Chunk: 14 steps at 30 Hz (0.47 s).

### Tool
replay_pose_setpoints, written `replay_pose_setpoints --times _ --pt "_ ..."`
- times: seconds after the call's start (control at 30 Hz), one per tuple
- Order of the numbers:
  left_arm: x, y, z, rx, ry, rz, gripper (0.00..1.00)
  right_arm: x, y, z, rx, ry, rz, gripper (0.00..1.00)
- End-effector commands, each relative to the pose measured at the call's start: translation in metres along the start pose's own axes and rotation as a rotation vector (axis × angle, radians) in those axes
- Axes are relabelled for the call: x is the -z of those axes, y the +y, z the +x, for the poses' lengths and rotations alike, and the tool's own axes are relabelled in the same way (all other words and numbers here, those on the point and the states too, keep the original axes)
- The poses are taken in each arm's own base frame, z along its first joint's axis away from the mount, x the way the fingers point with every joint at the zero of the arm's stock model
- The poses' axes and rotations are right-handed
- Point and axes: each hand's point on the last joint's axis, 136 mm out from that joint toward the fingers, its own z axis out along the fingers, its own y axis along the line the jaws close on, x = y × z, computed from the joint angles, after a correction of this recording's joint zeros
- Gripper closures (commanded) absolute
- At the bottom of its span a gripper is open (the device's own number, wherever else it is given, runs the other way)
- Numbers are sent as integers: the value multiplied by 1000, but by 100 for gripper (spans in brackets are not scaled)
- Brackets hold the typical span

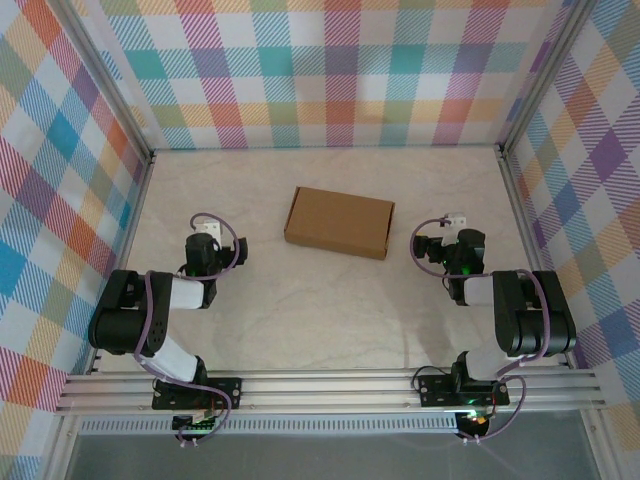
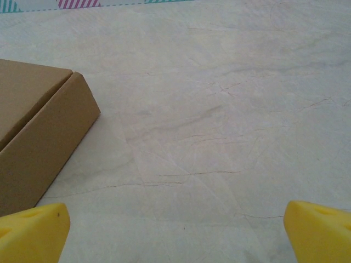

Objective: Fold the paper box

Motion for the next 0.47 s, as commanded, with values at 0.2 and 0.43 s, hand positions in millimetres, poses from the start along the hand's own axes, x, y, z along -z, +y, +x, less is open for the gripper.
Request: replay_pose_setpoints --times 0.2,0.43 --pt "0 -4 -19 14 -62 18 0 0 1 -18 -9 -58 -17 0" --pt "0 -5 -19 14 -61 19 0 0 1 -18 -8 -59 -16 0"
